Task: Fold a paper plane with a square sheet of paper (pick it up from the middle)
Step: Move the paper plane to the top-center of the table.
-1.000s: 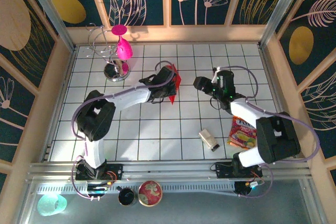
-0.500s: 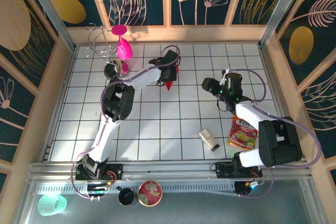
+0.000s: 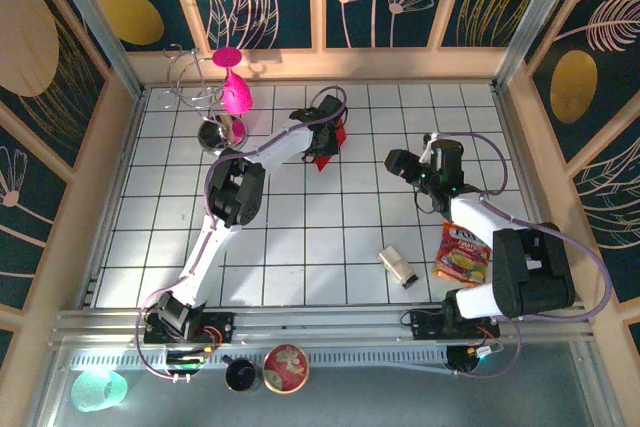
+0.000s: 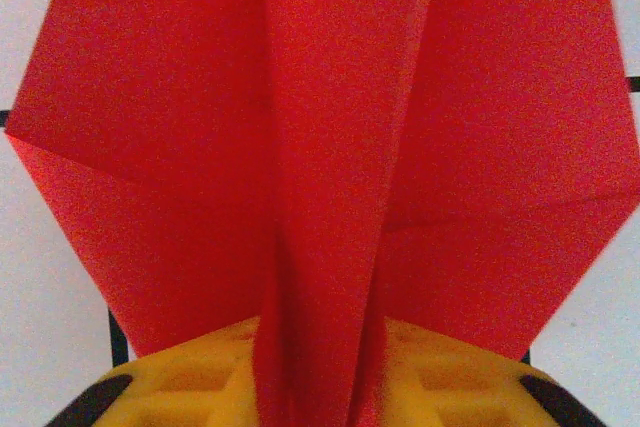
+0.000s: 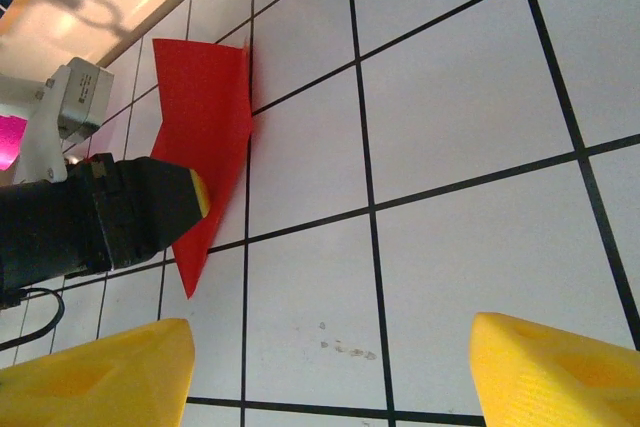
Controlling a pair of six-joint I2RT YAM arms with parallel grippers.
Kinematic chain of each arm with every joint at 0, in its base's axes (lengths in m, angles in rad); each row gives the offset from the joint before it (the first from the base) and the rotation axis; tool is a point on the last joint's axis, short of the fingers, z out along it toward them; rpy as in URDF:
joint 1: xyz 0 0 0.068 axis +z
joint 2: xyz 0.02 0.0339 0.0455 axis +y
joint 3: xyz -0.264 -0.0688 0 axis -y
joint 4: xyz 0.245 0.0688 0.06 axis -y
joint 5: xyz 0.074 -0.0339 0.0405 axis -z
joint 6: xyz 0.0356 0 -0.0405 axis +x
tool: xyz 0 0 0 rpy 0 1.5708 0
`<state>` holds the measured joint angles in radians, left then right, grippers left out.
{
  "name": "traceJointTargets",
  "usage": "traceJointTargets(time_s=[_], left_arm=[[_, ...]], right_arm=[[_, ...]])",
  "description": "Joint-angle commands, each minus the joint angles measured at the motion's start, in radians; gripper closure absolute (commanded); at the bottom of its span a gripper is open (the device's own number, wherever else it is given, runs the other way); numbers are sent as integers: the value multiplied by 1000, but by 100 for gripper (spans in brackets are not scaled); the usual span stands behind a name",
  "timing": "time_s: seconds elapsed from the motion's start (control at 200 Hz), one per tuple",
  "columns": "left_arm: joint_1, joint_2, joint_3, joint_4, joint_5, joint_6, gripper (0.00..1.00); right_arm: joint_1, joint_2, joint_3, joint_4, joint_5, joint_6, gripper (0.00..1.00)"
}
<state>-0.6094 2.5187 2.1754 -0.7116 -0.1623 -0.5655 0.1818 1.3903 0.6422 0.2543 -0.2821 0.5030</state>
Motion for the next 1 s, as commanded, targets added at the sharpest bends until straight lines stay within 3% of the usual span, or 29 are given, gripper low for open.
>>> traceJointTargets(time_s=[0.0,0.611,0.996], left_arm=[[4,31,20,-44,-8,-12,68],[4,30,-47,-7,-49,-177,59],[4,-206,-84,59,-68,-180,49]], right_arm=[[-10,13,-13,22,-16,-4,27],[-11,40,-6,30,-39,7,27],[-14,-11,33,-40,22,-3,26]])
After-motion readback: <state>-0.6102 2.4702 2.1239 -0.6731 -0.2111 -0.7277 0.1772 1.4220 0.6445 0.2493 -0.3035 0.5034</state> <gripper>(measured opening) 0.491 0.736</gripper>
